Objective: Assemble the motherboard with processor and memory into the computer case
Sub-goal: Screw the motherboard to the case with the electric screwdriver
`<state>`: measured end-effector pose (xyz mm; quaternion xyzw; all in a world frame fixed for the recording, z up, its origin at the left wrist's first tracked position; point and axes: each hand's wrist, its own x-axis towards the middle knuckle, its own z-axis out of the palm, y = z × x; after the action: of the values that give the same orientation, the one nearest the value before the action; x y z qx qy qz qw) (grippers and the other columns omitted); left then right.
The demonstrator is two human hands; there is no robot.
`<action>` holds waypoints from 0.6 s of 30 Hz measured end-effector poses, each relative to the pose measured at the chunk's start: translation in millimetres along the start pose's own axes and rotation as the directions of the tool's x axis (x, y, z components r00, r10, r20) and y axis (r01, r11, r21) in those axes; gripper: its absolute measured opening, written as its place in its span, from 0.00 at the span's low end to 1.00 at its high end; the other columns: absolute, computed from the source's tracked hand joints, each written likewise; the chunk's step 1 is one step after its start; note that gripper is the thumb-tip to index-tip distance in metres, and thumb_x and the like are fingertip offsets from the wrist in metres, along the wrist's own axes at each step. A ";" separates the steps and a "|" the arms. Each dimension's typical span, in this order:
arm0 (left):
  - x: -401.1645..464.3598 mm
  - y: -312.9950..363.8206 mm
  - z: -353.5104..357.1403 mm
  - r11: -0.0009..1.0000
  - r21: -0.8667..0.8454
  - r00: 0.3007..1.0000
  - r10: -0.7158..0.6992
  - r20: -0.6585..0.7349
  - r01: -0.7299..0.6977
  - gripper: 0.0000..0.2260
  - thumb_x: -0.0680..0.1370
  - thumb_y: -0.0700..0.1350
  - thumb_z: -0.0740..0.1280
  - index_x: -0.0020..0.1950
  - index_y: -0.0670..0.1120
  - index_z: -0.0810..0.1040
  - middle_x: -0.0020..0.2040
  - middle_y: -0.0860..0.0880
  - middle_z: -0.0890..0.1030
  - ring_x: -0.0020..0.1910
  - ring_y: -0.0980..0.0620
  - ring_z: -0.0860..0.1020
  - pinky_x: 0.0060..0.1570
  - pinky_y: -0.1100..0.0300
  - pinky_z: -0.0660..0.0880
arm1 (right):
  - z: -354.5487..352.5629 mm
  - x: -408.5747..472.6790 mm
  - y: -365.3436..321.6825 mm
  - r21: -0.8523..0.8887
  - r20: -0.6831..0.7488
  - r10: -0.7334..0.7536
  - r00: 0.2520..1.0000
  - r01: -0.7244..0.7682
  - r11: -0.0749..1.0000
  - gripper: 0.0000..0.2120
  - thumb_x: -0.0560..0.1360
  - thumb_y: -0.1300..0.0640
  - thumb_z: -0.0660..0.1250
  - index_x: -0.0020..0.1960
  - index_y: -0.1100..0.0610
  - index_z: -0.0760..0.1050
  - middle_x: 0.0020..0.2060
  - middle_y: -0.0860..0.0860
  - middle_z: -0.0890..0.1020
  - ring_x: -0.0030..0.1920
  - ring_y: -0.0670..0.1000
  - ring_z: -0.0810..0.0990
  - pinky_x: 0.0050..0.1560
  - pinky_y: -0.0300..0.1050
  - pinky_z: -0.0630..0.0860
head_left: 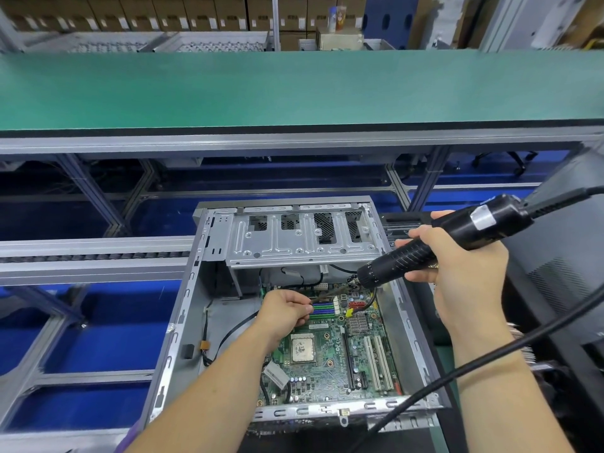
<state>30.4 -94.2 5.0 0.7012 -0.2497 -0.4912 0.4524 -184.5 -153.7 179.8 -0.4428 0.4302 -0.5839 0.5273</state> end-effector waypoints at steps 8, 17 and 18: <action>-1.5 1.3 0.8 0.997 0.070 0.999 0.043 0.000 -0.043 0.05 0.77 0.34 0.71 0.45 0.43 0.82 0.37 0.47 0.82 0.34 0.54 0.78 0.37 0.66 0.76 | -2.4 0.8 2.6 -0.018 -0.001 0.010 1.000 -0.010 1.000 0.09 0.72 0.67 0.74 0.49 0.58 0.78 0.39 0.58 0.85 0.41 0.60 0.88 0.23 0.44 0.78; -0.4 0.0 -0.8 0.987 0.118 0.994 0.106 0.005 -0.106 0.06 0.77 0.34 0.70 0.44 0.44 0.82 0.36 0.47 0.82 0.33 0.55 0.77 0.39 0.63 0.78 | -8.7 6.8 6.9 0.017 0.084 0.000 0.996 -0.001 1.000 0.10 0.72 0.67 0.73 0.51 0.58 0.79 0.38 0.57 0.85 0.42 0.63 0.87 0.23 0.44 0.77; -0.7 -0.1 -0.9 0.983 0.143 0.994 0.111 0.019 -0.113 0.06 0.77 0.34 0.70 0.43 0.44 0.82 0.37 0.47 0.82 0.33 0.55 0.77 0.39 0.63 0.78 | -10.7 8.4 7.2 0.014 0.117 -0.001 0.993 -0.001 1.000 0.10 0.73 0.67 0.73 0.52 0.58 0.79 0.39 0.58 0.85 0.43 0.64 0.87 0.23 0.44 0.77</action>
<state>30.9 -93.2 5.3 0.7140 -0.3259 -0.4498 0.4261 -193.6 -162.2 170.7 -0.4726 0.3946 -0.5599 0.5545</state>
